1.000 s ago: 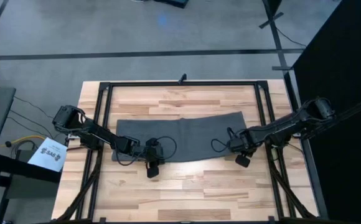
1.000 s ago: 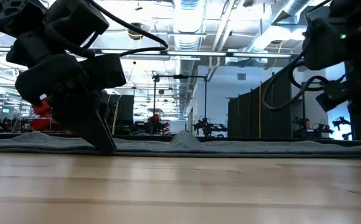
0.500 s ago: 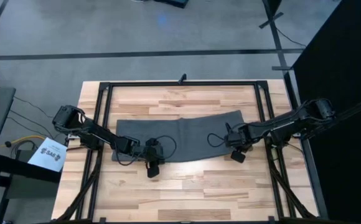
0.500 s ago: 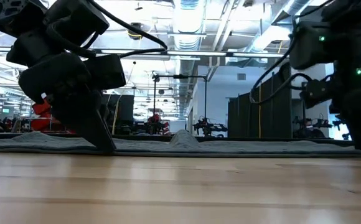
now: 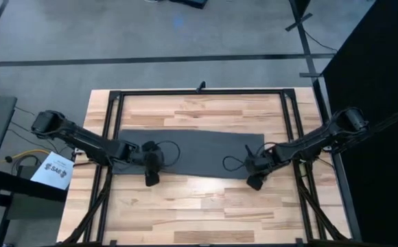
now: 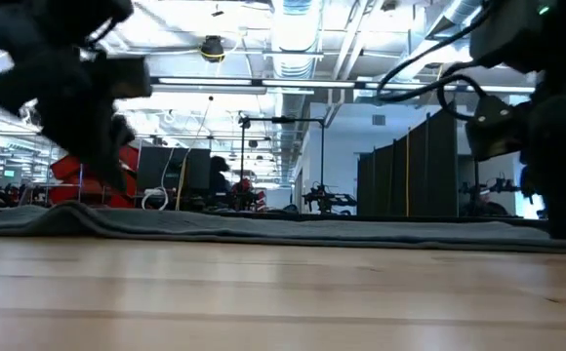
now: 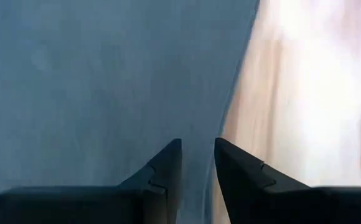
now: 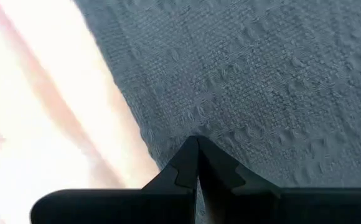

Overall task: Roll towel
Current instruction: Roll the gray towel

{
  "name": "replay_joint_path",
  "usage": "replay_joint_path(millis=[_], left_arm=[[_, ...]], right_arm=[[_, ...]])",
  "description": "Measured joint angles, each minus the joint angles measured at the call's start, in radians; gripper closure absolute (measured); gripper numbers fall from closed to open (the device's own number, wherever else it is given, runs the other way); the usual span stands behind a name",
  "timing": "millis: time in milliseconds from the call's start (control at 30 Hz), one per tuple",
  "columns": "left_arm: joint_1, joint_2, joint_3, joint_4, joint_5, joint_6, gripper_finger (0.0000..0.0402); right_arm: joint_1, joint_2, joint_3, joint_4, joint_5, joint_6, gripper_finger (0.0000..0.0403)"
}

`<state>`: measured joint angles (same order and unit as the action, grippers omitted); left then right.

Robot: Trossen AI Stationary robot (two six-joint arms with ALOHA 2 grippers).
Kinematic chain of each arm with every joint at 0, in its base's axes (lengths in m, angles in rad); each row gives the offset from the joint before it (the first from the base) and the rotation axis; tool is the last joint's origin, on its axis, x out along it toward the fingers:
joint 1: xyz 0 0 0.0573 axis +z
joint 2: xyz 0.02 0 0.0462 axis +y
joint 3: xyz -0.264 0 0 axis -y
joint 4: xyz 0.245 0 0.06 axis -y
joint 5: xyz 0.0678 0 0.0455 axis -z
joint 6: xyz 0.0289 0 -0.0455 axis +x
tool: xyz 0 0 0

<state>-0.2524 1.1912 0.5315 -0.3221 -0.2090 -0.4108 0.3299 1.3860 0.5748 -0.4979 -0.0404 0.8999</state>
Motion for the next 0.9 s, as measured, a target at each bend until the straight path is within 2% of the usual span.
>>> replay_joint_path(millis=[100,200,367,433,633,767,900], left_arm=[[0.029,-0.032,-0.003,0.066,-0.006,0.089,0.0320],[0.061,0.019,0.001,0.273,-0.001,0.198,0.0320],[0.090,0.272,0.010,0.682,0.051,0.334,0.0320],[0.096,0.394,0.041,0.771,0.052,0.365,0.0320],[0.110,0.660,0.176,0.752,0.050,0.380,0.0320],[0.110,0.729,0.220,0.710,0.047,0.377,0.0320],[0.108,0.734,0.216,0.702,0.045,0.356,0.0320]], right_arm=[[0.045,0.012,0.020,0.002,-0.003,0.044,0.0403],[0.066,0.014,0.054,0.047,-0.001,0.039,0.0403],[0.052,0.012,0.089,0.035,0.019,-0.026,0.0403],[0.034,0.011,0.091,0.018,0.020,-0.040,0.0403],[-0.002,0.010,0.092,-0.100,0.024,-0.048,0.0403],[-0.033,0.010,0.090,-0.169,0.029,-0.087,0.0403],[-0.096,0.010,0.064,-0.227,0.040,-0.150,0.0403]])
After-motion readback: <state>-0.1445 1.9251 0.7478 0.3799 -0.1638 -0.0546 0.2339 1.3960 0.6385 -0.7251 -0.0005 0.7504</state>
